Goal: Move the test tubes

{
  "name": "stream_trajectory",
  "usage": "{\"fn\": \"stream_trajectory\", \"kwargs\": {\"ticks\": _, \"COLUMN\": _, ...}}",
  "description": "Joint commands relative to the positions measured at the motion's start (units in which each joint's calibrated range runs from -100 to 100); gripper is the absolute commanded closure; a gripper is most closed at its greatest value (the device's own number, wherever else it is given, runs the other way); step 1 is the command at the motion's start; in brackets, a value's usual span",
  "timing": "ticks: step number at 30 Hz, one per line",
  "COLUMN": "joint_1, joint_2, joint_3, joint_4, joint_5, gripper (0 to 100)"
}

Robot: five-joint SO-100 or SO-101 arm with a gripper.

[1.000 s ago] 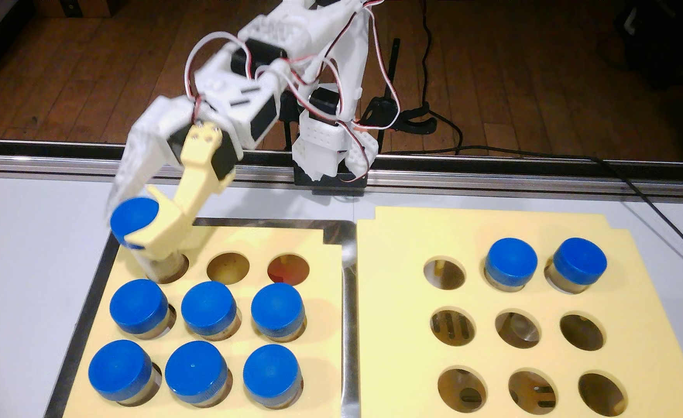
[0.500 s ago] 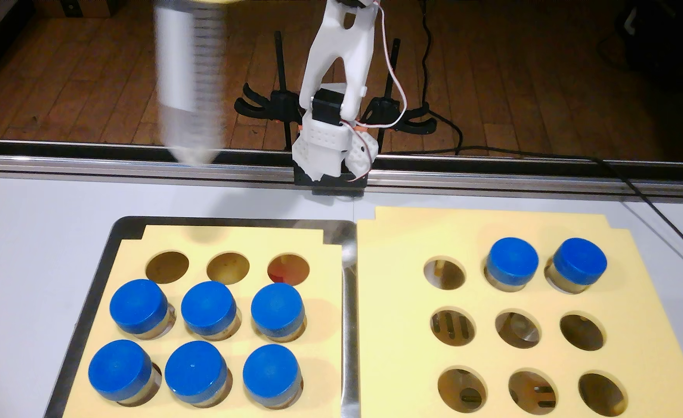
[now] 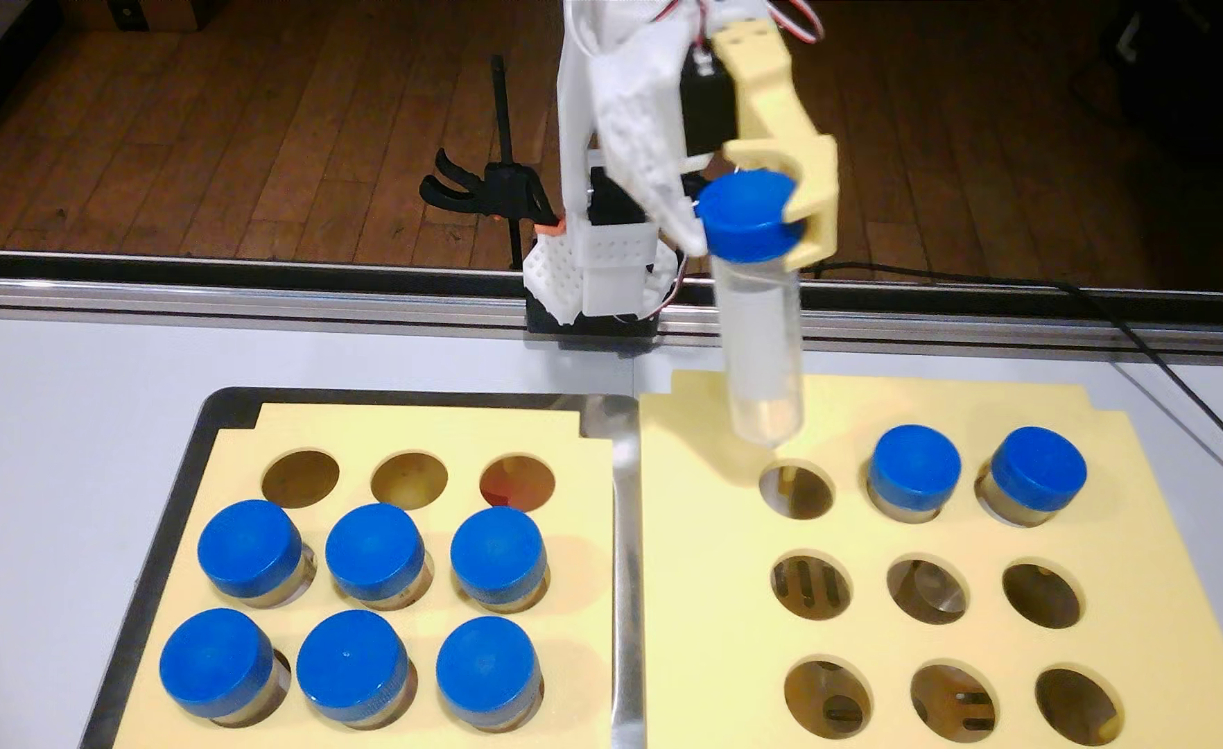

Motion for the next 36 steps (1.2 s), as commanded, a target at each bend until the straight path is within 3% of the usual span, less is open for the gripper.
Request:
{"fn": "stream_trajectory", "kwargs": {"ticks": 1, "joint_1": -1.53, "joint_2": -1.08, "joint_3": 0.48, "joint_4": -1.64, "joint_5": -0.23, "gripper": 86}}
{"fn": "stream_trajectory", "kwargs": {"ticks": 15, "joint_1": -5.76, "joint_2": 8.91, "joint_3": 2.20, "joint_4": -0.96, "joint_5": 0.29, "gripper": 86}}
{"fn": "stream_trajectory", "kwargs": {"ticks": 26, "joint_1": -14.43, "joint_2": 9.34, "joint_3": 18.64, "joint_4": -0.96, "joint_5": -1.59, "gripper": 85}}
{"fn": "stream_trajectory", "kwargs": {"ticks": 33, "joint_1": -8.20, "joint_2": 9.34, "joint_3": 12.19, "joint_4": -1.73, "joint_5": -3.37, "gripper": 64}}
{"fn": "stream_trajectory", "kwargs": {"ticks": 36, "joint_1": -5.02, "joint_2": 8.91, "joint_3": 7.83, "joint_4": -1.73, "joint_5": -3.26, "gripper": 64}}
